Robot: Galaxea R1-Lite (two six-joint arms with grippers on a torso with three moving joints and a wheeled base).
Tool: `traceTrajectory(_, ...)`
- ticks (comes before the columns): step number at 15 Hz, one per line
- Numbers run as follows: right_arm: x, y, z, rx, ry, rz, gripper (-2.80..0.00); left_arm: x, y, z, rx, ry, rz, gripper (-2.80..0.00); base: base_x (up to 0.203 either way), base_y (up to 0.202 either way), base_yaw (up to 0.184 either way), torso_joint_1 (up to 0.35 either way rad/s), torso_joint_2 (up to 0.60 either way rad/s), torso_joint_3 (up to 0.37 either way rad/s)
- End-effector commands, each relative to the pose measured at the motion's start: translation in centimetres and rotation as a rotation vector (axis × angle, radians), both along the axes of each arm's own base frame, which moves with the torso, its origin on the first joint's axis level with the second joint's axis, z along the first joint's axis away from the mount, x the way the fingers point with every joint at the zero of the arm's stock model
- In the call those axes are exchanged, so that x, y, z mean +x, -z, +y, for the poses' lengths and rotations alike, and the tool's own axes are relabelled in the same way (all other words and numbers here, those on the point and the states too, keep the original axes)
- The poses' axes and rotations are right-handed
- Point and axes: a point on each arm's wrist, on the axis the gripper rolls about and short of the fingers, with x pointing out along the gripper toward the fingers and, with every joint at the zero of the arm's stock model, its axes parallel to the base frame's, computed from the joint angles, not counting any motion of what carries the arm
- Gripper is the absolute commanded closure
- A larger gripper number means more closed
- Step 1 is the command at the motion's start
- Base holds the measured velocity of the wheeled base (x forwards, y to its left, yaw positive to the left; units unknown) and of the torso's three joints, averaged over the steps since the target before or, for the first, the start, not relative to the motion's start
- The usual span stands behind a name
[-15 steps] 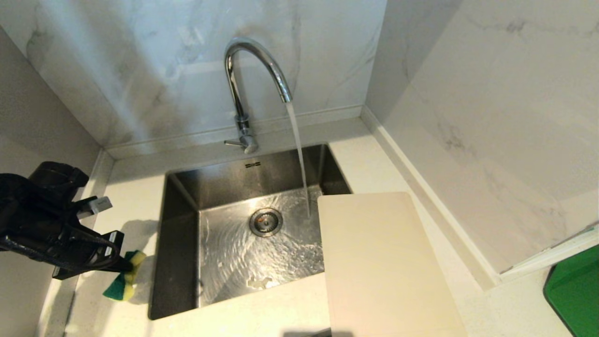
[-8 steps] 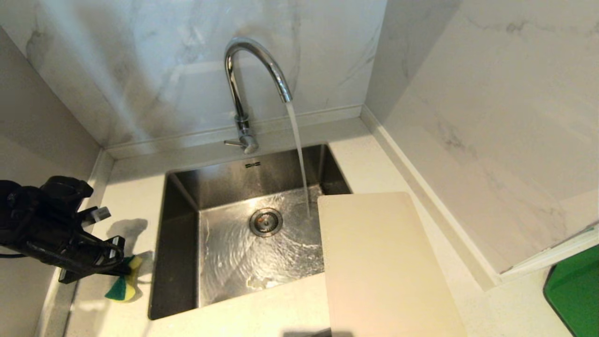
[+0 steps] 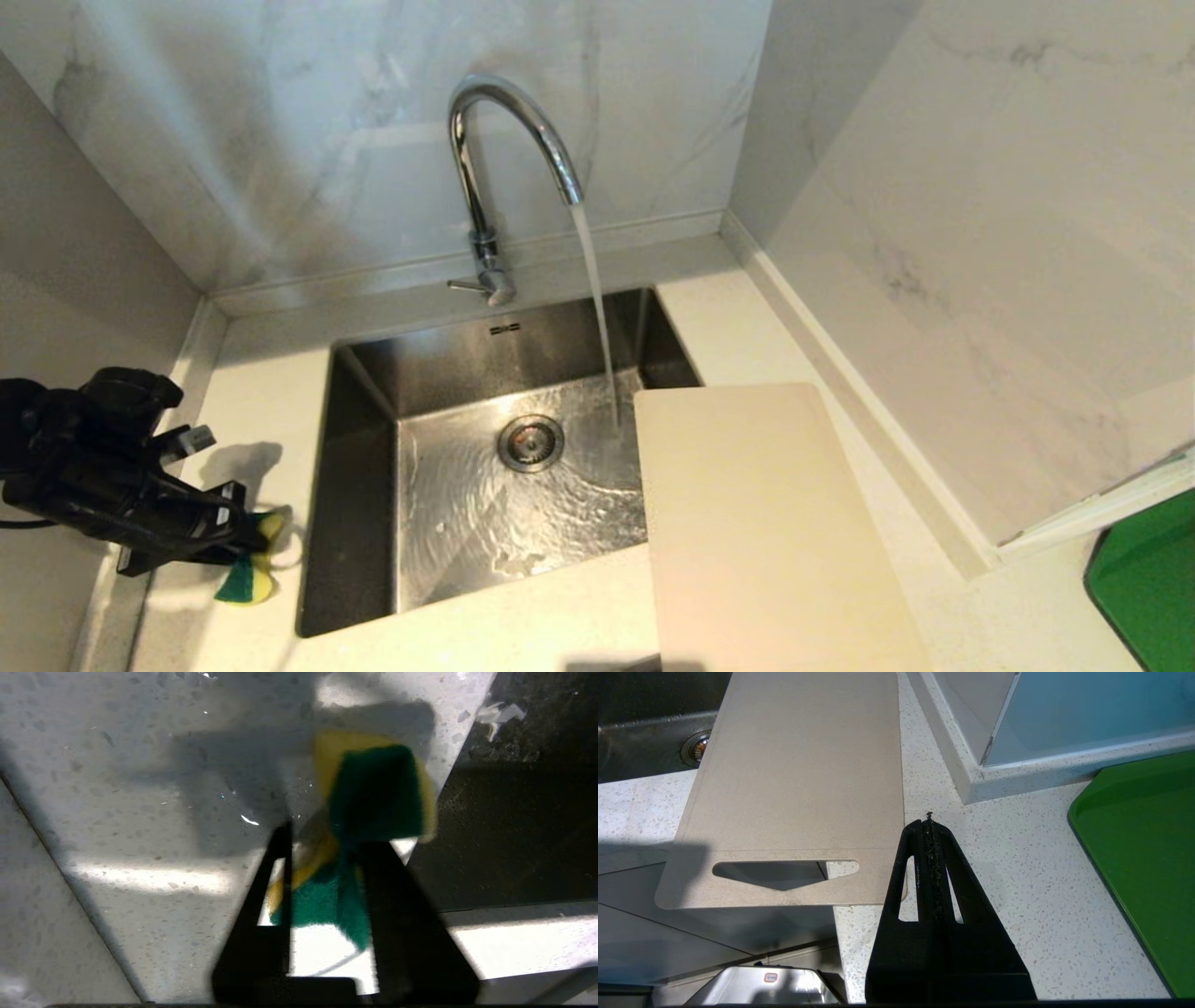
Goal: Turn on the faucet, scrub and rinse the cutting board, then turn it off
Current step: Put down the cleaning cloth, then turn off the tap
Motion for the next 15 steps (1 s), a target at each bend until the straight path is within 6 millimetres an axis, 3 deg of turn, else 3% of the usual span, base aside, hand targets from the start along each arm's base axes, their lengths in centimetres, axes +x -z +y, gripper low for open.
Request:
traceTrajectory(1,0.0,0.0,0.0,-0.001,0.0,0.001,0.0,-0.3,-0.6,0.0,0.0,-0.003,-0.018,-2.8,0.0,0.0,0.0,0.0,0.0,0.0)
traceTrajectory(7,0.0,0.0,0.0,-0.001,0.0,0.003,0.0,-1.8,-4.4,-0.2,0.011,-0.002,-0.15,-2.8,0.0,0.0,0.0,0.0,0.0,0.0)
traceTrajectory(10,0.0,0.0,0.0,-0.001,0.0,0.003,0.0,-3.3,-8.2,-1.0,-0.067,0.05,-0.292,-2.8,0.0,0.0,0.0,0.0,0.0,0.0)
traceTrajectory(11,0.0,0.0,0.0,-0.001,0.0,0.001,0.0,-3.7,-9.4,-2.0,-0.095,0.072,-0.329,0.0,0.0,0.0,0.0,0.0,0.0,0.0)
traceTrajectory(15,0.0,0.0,0.0,-0.002,0.0,0.001,0.0,-4.4,-13.2,-6.1,-0.245,0.085,-0.411,0.0,0.0,0.0,0.0,0.0,0.0,0.0)
